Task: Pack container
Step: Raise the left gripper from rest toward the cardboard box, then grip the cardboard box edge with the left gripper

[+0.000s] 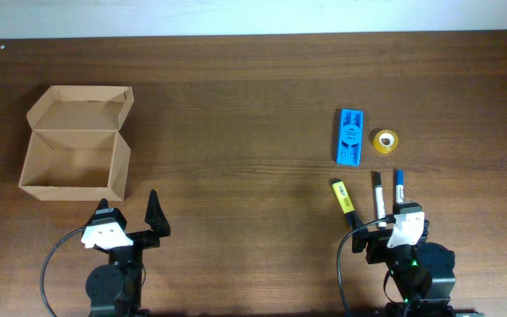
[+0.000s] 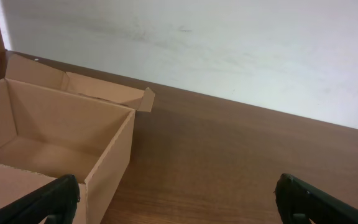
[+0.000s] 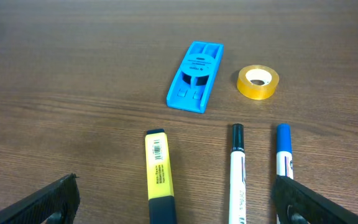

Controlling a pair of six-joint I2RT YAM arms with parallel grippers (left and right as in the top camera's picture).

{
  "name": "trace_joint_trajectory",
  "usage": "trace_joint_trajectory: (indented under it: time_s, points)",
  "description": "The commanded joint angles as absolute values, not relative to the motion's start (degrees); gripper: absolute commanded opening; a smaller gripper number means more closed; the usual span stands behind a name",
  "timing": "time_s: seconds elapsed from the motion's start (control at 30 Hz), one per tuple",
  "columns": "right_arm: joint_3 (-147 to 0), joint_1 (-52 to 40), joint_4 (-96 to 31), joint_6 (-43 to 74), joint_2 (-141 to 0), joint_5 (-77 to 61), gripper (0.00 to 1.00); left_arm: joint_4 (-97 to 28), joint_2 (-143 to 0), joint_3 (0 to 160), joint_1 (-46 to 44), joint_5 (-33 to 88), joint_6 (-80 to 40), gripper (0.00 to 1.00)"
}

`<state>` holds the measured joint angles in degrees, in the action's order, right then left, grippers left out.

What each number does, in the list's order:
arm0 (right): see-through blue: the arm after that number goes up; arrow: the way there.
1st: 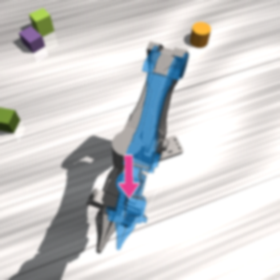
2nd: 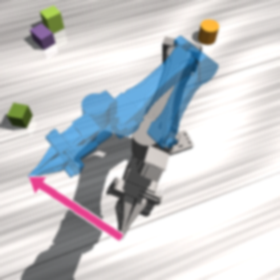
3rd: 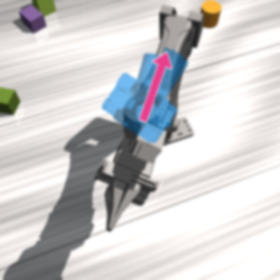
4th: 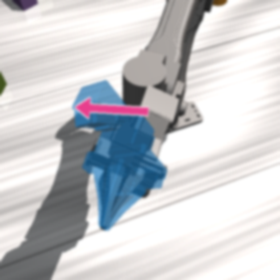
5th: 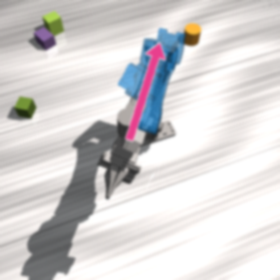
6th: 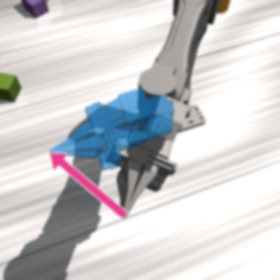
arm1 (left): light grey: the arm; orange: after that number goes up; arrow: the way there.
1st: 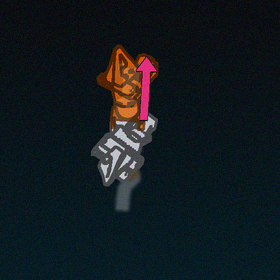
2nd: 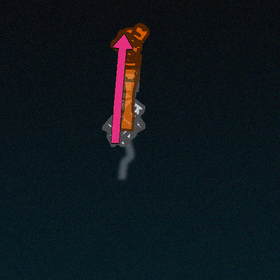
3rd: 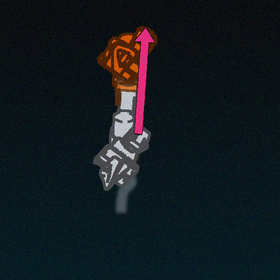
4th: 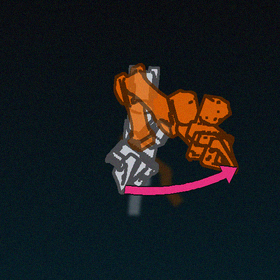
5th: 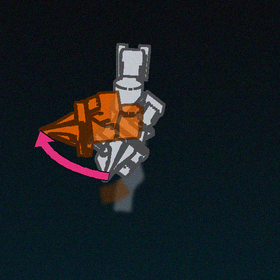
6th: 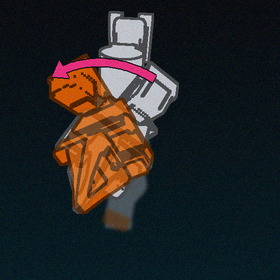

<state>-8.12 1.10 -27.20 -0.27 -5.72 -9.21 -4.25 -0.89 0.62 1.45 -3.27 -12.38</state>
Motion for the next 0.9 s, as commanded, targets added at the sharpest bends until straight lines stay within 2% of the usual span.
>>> trace_joint_trajectory:
  time_s: [0.0,0.47,0.6,0.7,0.87]
  points:
    - [-7.7,1.58,-27.2,-0.58,-5.17,-8.49,0.99,-4.54,-0.67,0.51,1.28,-3.25,-11.68,1.0]
    - [-7.7,1.58,-27.2,-0.58,-5.17,-8.49,0.99,-4.54,-0.95,0.51,1.28,-3.64,-11.68,1.0]
    - [-7.7,1.58,-27.2,-0.58,-5.17,-8.49,0.99,-6.02,-1.1,1.23,1.26,2.46,-14.0,1.0]
    - [-7.7,1.58,-27.2,-0.58,-5.17,-8.49,0.99,-11.57,-3.07,4.1,1.34,2.04,-18.68,1.0]
    - [-7.7,1.58,-27.2,-0.58,-5.17,-8.49,0.99,-13.98,-14.17,17.37,1.32,-2.46,-18.24,1.0]
